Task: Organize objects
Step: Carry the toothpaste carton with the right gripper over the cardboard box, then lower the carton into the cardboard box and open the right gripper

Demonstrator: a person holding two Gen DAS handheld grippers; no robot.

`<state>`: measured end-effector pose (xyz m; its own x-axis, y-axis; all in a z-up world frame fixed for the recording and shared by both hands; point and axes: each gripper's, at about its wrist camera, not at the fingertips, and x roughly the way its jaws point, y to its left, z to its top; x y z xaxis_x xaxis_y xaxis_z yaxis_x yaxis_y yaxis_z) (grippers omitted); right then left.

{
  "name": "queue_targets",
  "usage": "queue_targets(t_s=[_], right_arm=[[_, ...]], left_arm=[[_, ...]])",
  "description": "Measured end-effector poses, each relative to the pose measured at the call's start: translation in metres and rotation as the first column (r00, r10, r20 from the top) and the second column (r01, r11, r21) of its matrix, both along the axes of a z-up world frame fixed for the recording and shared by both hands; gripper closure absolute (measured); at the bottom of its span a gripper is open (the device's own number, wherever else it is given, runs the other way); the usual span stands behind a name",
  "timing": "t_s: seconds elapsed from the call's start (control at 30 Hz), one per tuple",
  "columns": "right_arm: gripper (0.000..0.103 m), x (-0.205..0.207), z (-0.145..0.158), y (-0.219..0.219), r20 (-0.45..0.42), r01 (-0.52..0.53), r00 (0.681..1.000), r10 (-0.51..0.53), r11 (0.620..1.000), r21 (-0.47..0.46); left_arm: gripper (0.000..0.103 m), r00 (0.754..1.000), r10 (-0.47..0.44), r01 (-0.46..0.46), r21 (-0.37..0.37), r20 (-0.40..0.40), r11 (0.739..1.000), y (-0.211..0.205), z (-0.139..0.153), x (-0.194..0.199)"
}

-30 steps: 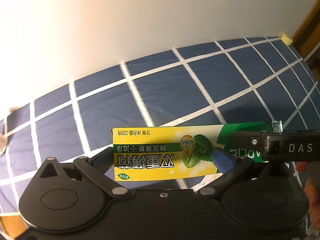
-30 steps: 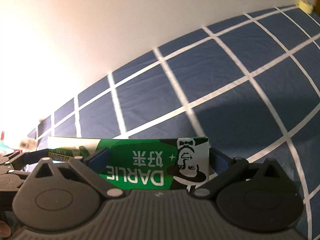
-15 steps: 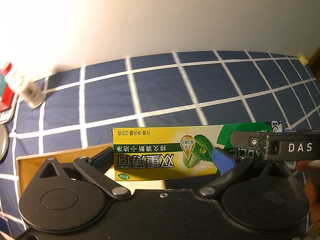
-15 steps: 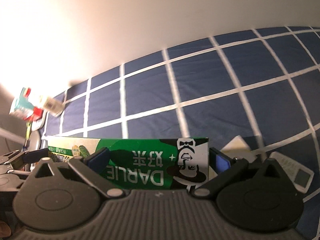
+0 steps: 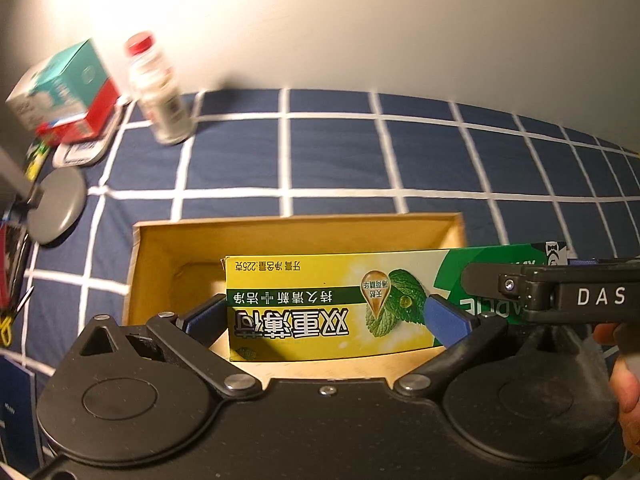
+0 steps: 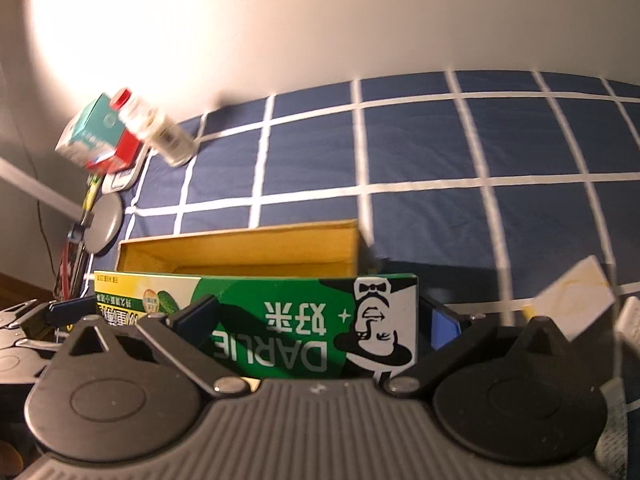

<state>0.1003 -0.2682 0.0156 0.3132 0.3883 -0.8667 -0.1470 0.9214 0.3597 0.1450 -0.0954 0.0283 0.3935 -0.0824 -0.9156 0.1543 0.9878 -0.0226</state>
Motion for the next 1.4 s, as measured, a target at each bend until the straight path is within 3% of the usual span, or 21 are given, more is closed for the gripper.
queue_targets(t_s=[0.47, 1.27, 1.4], right_arm=[[0.0, 0.003, -0.032, 0.084, -0.054, -0.064, 0.997, 0.062, 0.997, -0.039], [0.0, 0.045, -0.09, 0.112, -0.15, -0.044, 0.988, 0.027, 0.993, -0.112], [0.0, 0.048, -0.093, 0.118, -0.132, -0.061, 0.99, 0.043, 0.988, -0.14]], left_arm=[[0.0, 0.997, 0.048, -0.049, -0.017, -0.062, 0.999, 0.077, -0.031, 0.017], [0.0, 0.987, 0.026, -0.025, 0.011, -0.156, 1.0, 0.084, -0.09, 0.067], [0.0, 0.984, 0.022, -0.02, 0.017, -0.174, 1.0, 0.083, -0.097, 0.072]])
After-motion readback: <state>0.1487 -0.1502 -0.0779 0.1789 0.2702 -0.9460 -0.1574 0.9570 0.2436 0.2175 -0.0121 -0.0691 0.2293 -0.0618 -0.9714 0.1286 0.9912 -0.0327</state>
